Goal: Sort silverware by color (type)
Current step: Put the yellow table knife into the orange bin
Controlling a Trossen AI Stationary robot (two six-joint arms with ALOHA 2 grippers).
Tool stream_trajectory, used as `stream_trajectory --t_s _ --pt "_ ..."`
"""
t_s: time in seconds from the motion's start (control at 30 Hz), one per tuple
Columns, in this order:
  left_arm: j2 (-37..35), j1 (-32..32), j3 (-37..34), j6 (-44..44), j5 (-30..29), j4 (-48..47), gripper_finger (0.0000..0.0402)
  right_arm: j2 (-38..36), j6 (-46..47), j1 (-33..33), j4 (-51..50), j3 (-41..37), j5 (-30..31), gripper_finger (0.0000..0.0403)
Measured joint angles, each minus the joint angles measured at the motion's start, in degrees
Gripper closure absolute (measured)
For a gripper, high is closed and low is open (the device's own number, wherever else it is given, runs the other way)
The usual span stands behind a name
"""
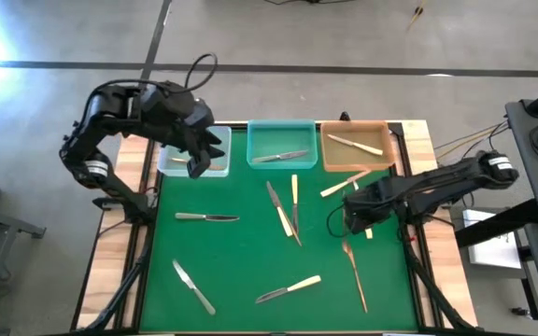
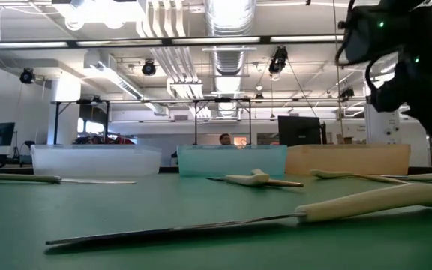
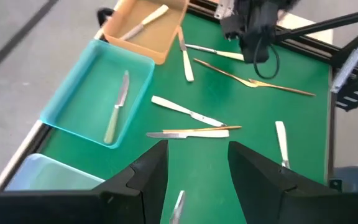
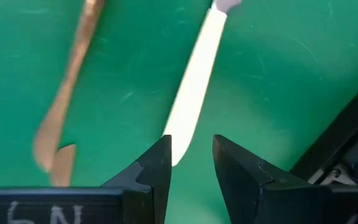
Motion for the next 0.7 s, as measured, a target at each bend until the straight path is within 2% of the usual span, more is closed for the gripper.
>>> stream_trajectory --t_s 0.27,0.5,0.6,0.7 --pt "-0.89 0.0 0.0 0.96 -0.53 0.02 0.0251 9.63 -1.33 -0.02 5.53 -0.02 -0.58 0.0284" --pt "-0.92 0.0 -0.09 1.0 -0.53 0.02 0.0251 15.84 -4.46 -0.04 6.46 -0.09 -0.67 0.0284" --pt "-0.92 0.0 -0.15 1.0 -0.53 0.02 0.0251 18.45 -6.47 -0.06 6.94 -0.02 -0.45 0.0291" --pt "-0.92 0.0 -0.15 1.0 -0.55 0.02 0.0251 20.85 -10.55 -0.06 7.7 -0.19 -0.15 0.0316"
